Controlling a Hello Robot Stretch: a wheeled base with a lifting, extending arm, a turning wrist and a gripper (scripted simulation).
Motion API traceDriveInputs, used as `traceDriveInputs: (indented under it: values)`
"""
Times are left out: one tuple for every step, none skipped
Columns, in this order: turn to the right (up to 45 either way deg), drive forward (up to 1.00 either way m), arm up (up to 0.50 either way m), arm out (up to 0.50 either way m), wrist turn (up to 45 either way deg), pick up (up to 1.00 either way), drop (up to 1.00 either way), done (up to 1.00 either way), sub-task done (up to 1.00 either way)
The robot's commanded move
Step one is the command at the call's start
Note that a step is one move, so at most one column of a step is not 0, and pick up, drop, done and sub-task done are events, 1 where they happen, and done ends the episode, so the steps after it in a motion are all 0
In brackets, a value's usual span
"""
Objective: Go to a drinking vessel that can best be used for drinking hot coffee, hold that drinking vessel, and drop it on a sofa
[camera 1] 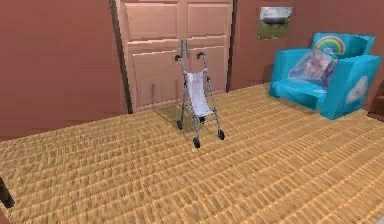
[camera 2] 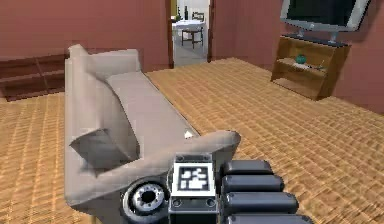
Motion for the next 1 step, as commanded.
traceDriveInputs:
  values:
    - [0.0, 0.30, 0.00, 0.00, 0.0, 0.00, 0.00, 0.00, 0.00]
